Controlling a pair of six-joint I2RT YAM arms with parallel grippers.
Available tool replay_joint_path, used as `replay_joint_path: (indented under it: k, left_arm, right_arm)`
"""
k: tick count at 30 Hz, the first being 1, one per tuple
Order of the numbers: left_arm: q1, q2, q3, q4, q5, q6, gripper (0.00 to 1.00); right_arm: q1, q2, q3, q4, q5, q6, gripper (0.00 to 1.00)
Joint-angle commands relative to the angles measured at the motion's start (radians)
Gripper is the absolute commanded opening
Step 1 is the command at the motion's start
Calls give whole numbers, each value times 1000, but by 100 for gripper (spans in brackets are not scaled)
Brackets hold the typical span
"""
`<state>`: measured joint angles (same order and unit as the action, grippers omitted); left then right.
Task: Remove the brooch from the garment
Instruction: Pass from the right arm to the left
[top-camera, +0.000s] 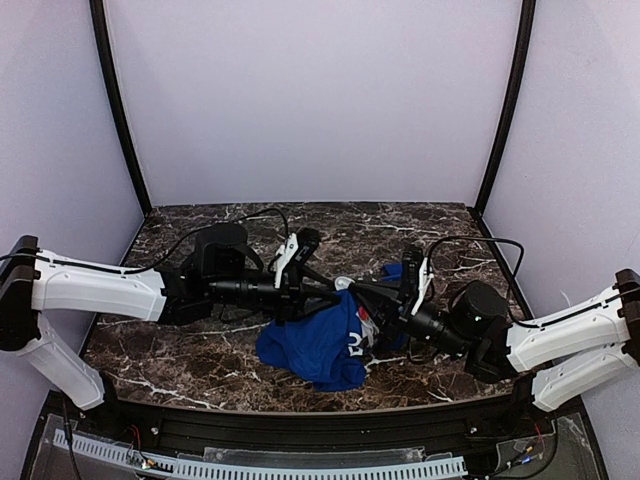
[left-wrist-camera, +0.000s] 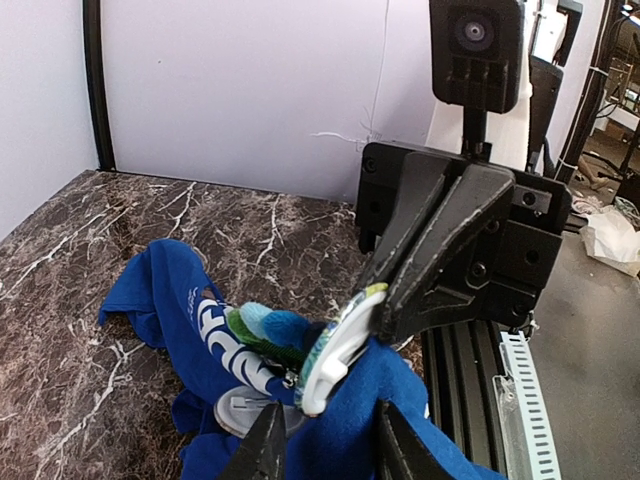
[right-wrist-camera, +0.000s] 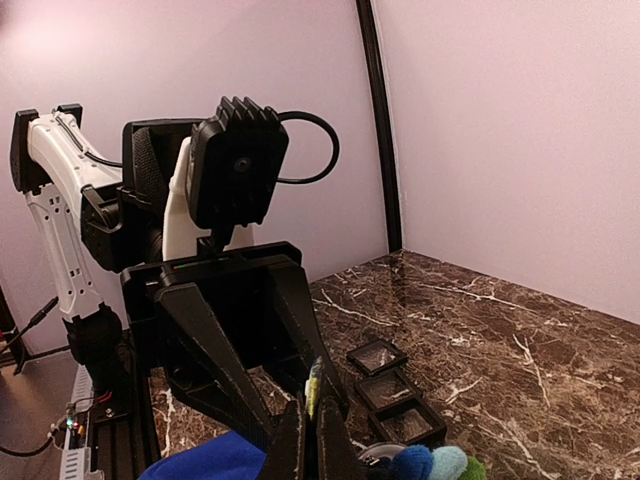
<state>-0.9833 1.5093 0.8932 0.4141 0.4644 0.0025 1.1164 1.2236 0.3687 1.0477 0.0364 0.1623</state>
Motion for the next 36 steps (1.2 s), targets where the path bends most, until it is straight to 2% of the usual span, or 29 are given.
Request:
replay_joint_path:
  k: [1,5,12,16,21,26,27,28,36]
  left_arm:
    - [6,5,16,22,18,-24,31]
    - [6,6,18,24,23,-24,29]
    - [6,6,18,28,30,-24,16]
    - [6,5,15,31,35,-25,14]
    - [7,2,11,38,46,-24,2]
    - [7,-2,-1,44,56,-24,1]
    - [6,-2,-6,44,54,-24,1]
    - [7,-2,-8,39,52,-25,1]
    - [10,13,-31,-22,-36,-44,1]
  right_arm:
    - [-5,-21,-11,61,-19,18,0]
    - [-4,-23,-11,59,-28,23,0]
    - [-4,-21,-7,41,-31,29,0]
    - [-5,-19,-10,37,-32,36,0]
    - [-6,-20,-10,32,-32,46,0]
    - [-11,-29,-8,3,-32,48,0]
    - [-14,-33,-7,-10,-55,44,2]
    - [-15,-37,-6,-23,-62,39,11]
    - [-22,-97,3,-188,-69,-20,48]
